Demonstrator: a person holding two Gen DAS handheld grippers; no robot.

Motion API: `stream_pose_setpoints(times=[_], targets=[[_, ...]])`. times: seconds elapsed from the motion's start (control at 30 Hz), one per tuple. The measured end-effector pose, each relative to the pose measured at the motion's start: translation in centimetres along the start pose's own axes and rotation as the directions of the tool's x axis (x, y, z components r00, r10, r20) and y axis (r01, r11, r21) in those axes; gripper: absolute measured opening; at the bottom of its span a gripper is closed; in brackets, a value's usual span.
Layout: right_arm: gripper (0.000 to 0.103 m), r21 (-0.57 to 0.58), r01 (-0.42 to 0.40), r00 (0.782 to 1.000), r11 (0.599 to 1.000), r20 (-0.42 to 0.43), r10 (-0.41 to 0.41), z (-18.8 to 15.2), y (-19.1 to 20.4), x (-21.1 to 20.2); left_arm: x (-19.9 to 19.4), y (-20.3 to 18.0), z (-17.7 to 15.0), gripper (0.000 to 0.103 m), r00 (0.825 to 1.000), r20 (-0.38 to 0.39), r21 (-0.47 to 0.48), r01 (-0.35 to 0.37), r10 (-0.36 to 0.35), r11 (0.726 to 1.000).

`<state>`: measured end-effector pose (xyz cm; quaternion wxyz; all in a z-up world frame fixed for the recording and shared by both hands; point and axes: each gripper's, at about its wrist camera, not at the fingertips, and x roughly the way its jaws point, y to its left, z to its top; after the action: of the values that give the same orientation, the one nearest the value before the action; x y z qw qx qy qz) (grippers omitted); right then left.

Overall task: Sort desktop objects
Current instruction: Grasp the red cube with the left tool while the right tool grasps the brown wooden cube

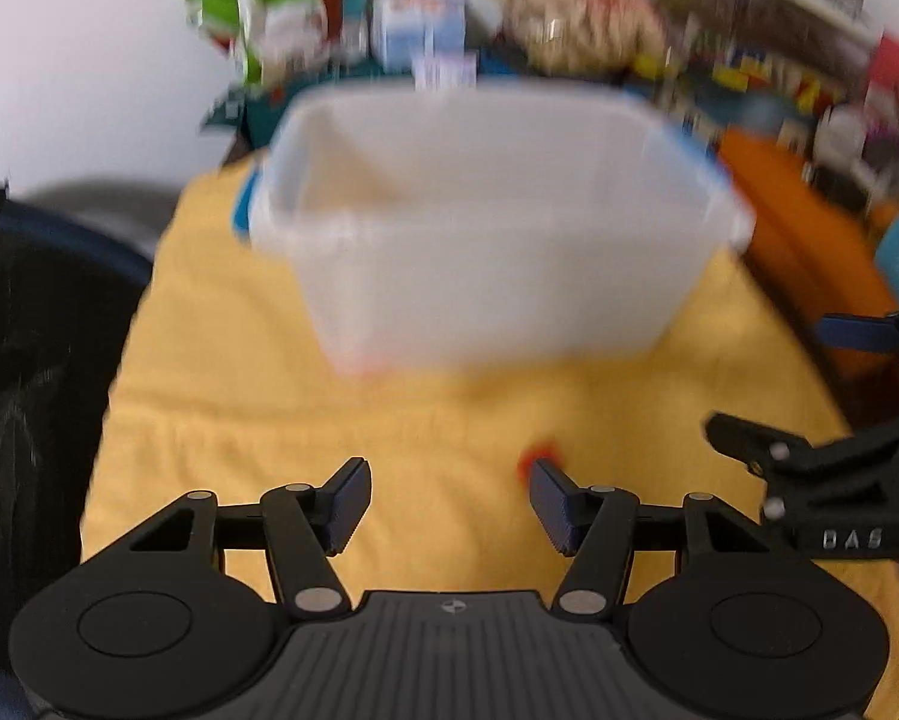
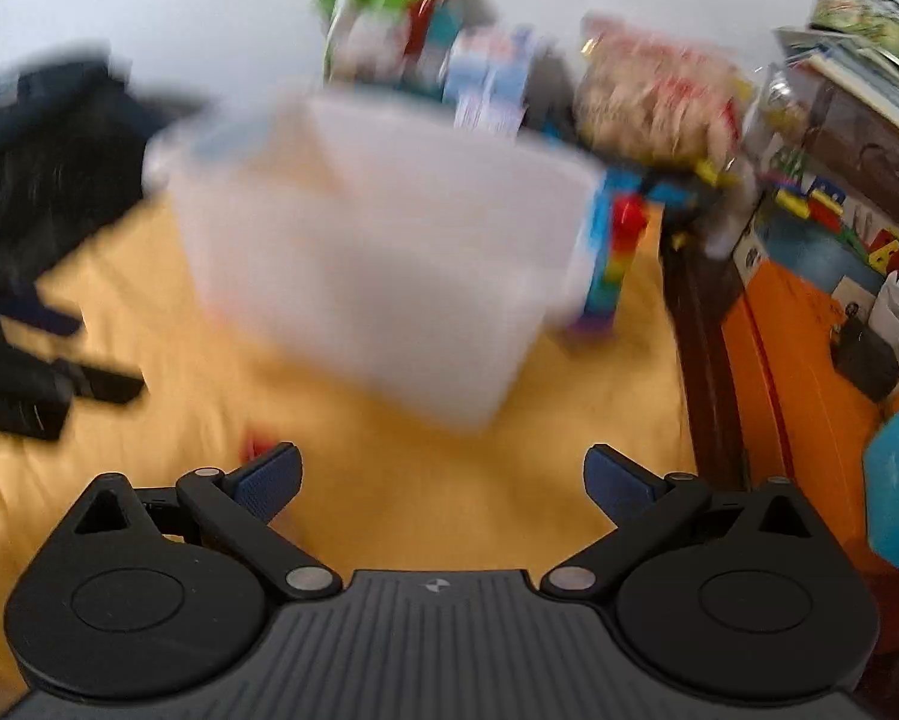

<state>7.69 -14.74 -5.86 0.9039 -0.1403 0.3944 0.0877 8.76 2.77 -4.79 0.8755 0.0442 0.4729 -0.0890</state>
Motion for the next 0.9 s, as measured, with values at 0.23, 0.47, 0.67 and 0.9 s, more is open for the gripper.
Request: stream_pose_setpoints(times=[0.23,0.47,0.67,0.9], targets=[[0.077,-0.016,-0.197,0.979,0.980,-0.062,0.196,-3.0,3.1,2.9,2.6,-0.2,-2.0,0.062,0.997,-0.076,0.027,-0.023,0.025,0.999],[0.044,-0.035,-0.245,0.967,0.969,-0.086,0.241,-3.2,4.2,5.6,3.6,-0.5,-1.3,0.062,0.995,-0.090,0.009,0.038,-0.037,0.999],[0.035,-0.033,-0.195,0.979,0.980,-0.072,0.192,-3.9,2.9,4.8,5.7,-2.3,0.5,0.062,0.987,-0.106,-0.007,0.117,-0.117,0.993],[0.035,0.088,-0.169,0.983,0.982,-0.063,0.175,-5.3,0.1,4.9,8.9,-5.4,2.0,0.028,0.991,-0.106,-0.022,0.079,-0.081,0.997]])
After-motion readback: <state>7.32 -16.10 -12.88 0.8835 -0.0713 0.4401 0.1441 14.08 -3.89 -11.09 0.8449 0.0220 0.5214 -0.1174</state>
